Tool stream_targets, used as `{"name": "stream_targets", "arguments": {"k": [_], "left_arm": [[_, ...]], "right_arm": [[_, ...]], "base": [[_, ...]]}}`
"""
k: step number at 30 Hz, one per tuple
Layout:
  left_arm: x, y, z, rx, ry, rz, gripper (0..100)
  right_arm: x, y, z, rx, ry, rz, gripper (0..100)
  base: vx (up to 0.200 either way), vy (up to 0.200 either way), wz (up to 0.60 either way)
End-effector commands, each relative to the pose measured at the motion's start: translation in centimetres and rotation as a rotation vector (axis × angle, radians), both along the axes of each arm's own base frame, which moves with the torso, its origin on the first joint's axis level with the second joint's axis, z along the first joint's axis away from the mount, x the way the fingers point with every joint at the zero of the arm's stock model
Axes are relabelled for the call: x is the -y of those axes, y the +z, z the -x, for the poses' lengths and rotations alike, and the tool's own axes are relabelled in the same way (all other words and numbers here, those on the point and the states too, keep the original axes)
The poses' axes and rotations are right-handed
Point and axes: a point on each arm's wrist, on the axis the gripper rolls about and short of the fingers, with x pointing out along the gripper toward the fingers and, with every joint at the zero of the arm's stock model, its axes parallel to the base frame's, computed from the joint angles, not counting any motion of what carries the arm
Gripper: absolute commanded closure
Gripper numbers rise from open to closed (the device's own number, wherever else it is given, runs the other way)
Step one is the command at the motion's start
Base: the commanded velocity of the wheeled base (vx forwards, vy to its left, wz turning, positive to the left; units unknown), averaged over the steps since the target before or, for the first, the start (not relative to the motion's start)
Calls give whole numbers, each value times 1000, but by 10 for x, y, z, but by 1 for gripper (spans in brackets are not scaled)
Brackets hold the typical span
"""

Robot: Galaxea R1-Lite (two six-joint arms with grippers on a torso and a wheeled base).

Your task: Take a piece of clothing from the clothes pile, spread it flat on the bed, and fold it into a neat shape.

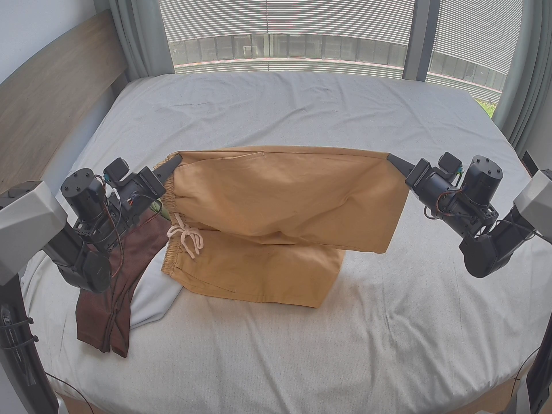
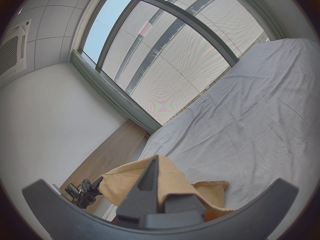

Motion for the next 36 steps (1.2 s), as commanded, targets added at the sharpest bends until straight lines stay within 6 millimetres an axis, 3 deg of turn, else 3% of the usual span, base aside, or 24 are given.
{"name": "stream_targets", "arguments": {"k": [1, 6, 13, 17, 22, 36], "left_arm": [[-3, 0, -1, 3, 8, 1, 100], [-1, 1, -1, 7, 6, 2, 100], [-2, 3, -9, 29, 15, 6, 100], [-2, -8, -24, 28, 70, 21, 100], [-1, -13, -36, 42, 98, 25, 100], [-6, -31, -75, 110, 166, 13, 100]], "right_arm": [[3, -2, -2, -4, -10, 0, 100], [2, 2, -5, 7, -7, 0, 100], [-1, -2, -27, -7, -19, 78, 100], [0, -3, -48, 12, -35, 95, 100], [0, -4, -57, 5, -36, 96, 100], [-2, -23, -110, 48, -53, 88, 100]], "base": [[0, 0, 0], [0, 0, 0], [0, 0, 0], [0, 0, 0], [0, 0, 0], [0, 0, 0]]}}
